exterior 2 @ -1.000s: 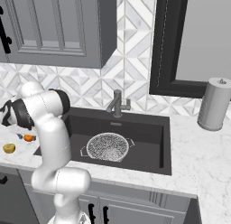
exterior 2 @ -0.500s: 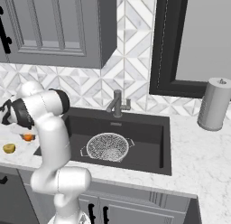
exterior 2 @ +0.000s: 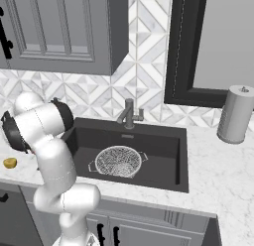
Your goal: Put the colander in the sink, put the kiwi, tangerine in the colander, and turn on the sink faucet and pour water over the colander.
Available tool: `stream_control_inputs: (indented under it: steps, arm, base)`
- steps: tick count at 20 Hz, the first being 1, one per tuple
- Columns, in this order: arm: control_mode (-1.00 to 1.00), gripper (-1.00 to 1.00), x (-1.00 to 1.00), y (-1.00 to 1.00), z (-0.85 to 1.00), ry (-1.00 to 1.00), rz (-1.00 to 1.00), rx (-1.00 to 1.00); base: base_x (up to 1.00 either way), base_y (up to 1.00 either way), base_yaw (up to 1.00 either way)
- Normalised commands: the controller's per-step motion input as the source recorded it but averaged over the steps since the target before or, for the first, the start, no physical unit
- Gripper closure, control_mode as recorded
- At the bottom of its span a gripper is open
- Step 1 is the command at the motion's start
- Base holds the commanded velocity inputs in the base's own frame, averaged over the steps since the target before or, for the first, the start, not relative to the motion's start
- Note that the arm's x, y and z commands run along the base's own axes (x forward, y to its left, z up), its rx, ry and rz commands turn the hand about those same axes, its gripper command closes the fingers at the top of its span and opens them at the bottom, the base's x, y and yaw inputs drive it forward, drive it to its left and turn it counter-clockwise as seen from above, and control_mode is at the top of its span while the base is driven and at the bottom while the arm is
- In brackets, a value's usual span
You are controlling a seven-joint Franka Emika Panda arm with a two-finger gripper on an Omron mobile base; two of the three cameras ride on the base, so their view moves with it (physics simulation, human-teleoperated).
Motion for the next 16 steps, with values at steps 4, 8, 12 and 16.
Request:
stream_control_inputs:
  steps: [4, 8, 12, 16]
  arm:
    - [-1.00, 1.00, -0.36, -0.83, 0.30, -0.04, 0.02, 0.10]
    - [-1.00, 1.00, -0.28, -0.90, 0.28, 0.00, 0.05, 0.11]
    - [-1.00, 1.00, -0.20, -0.96, 0.22, 0.00, 0.05, 0.13]
    - [-1.00, 1.00, -0.13, -0.98, 0.13, 0.00, 0.07, 0.15]
  base:
    - [0.00, 0.00, 0.00]
    - [0.00, 0.00, 0.00]
    - [0.00, 0.00, 0.00]
    - [0.00, 0.00, 0.00]
